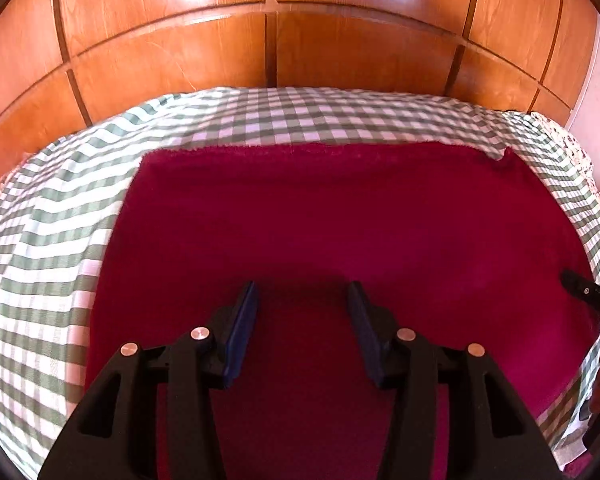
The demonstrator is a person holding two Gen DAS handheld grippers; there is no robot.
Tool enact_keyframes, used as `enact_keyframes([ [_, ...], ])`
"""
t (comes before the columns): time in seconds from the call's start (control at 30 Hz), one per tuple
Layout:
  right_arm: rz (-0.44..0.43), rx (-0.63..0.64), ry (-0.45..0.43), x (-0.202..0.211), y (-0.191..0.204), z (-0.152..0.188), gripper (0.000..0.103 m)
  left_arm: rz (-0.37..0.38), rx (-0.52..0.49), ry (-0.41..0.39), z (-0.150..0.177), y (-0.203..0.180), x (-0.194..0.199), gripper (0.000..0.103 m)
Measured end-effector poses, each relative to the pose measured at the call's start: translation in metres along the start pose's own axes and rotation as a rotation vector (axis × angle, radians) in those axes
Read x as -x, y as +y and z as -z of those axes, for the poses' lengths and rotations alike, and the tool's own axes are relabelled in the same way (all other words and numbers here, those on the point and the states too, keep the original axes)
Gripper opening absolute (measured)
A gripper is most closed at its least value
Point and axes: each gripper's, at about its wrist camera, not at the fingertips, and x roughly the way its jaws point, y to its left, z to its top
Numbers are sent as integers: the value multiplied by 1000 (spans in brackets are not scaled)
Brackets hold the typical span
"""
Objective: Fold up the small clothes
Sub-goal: 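Fold the edge over with both grippers and release onto the folded sweater, then grasp the sweater edge with the right gripper and lift it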
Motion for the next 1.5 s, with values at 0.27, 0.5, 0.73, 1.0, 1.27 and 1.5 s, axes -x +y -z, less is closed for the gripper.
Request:
enact_keyframes([
  [0.27,-96,-8,54,5,-2,-1,90,7,52,-29,10,6,27,49],
  [0.5,-184,-7,115,10,4,10,90,26,52,-49,19,3,38,49],
  [0.73,-199,-28,125,10,6,12,74,41,57,-34,26,5,36,49],
  [1.0,-236,-23,144,8,18,6,40,54,56,-22,31,9,29,49],
  [1.27,-238,-1,120,20,28,-1,32,74,75,-23,31,11,30,47],
  [1.5,-297,81,60,45,68,-19,30,199,184,14,31,39,34,47],
])
